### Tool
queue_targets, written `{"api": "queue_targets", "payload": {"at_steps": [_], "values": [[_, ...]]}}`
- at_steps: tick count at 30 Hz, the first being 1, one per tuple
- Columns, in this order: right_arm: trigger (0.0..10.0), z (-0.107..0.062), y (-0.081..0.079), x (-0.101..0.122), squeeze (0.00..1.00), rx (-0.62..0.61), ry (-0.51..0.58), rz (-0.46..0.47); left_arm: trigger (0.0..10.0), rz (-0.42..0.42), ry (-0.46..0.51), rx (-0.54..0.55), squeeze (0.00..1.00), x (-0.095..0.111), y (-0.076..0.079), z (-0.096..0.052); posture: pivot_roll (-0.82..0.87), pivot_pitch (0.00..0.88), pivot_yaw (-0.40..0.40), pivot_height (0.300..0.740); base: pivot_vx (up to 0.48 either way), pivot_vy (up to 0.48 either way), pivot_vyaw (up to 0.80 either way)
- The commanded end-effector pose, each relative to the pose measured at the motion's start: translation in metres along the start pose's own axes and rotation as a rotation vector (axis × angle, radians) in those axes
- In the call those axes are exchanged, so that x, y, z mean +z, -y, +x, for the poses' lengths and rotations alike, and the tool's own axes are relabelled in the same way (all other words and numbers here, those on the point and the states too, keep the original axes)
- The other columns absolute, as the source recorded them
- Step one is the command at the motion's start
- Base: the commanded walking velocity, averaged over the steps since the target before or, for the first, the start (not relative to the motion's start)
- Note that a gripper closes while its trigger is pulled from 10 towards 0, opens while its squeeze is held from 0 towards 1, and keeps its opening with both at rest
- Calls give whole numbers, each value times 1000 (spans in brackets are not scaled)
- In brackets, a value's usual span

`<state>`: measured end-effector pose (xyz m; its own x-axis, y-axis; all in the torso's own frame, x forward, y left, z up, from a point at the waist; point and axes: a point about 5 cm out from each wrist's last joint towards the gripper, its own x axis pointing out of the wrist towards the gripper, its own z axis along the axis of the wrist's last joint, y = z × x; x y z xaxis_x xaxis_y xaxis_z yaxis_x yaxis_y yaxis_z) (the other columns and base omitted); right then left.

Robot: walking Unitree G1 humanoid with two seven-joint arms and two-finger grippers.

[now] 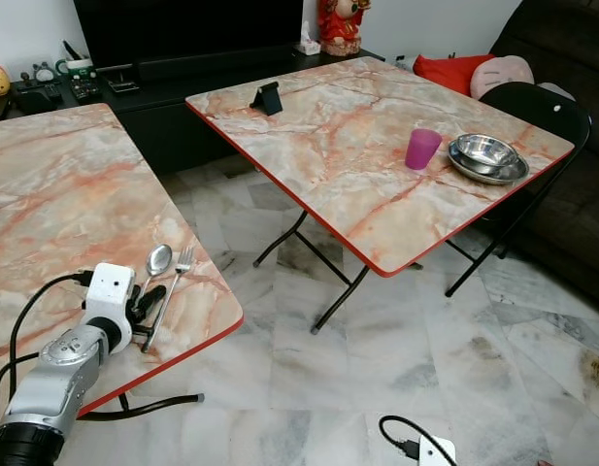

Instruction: Setting the table

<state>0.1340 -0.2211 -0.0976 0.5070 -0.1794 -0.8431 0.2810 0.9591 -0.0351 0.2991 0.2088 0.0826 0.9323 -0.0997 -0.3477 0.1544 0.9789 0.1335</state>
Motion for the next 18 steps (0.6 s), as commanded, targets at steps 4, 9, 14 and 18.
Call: {"api": "queue_targets", "payload": {"at_steps": [4,9,14,18], "values": [[10000,0,5,2,0,-10,-2,-3,0,4,-78,-61,0,-15,14,1,97,0,-102,740,0,0,0],[10000,0,5,1,0,-10,-3,-10,0,-1,-65,-68,0,-13,17,1,98,0,-100,740,0,0,0],[10000,0,5,1,0,-9,-5,-12,0,-1,-54,-67,0,-12,18,1,97,0,-98,740,0,0,0],[10000,0,5,0,0,-9,-6,-13,0,13,-33,-65,0,-8,20,2,95,0,-96,740,0,0,0]]}}
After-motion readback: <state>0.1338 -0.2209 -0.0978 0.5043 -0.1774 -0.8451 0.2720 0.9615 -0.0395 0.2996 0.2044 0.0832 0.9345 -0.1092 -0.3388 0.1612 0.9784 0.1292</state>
